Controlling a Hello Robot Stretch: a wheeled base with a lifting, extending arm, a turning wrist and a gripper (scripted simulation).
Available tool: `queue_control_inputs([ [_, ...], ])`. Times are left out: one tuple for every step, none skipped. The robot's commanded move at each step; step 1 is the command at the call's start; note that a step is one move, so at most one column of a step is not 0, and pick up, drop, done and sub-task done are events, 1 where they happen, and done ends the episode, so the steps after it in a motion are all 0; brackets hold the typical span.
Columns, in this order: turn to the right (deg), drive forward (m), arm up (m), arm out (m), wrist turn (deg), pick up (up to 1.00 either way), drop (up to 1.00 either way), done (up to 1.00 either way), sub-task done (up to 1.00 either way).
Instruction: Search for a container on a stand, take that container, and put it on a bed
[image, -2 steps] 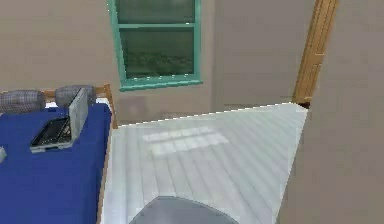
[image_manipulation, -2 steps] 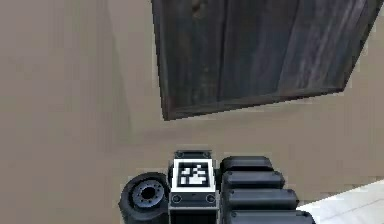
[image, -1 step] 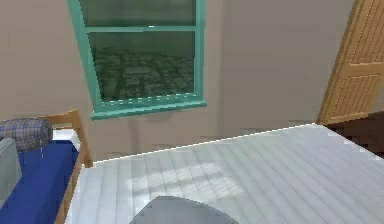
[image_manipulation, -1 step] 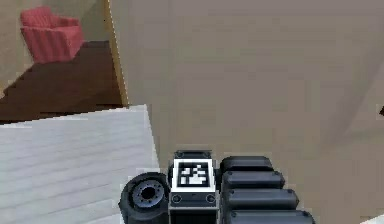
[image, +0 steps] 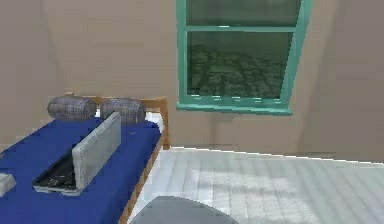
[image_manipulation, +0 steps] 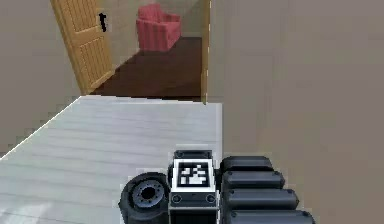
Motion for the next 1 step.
queue_control_inputs([
  [0.0,0.90,0.00,0.00,0.0,0.00,0.00,0.00,0.00],
])
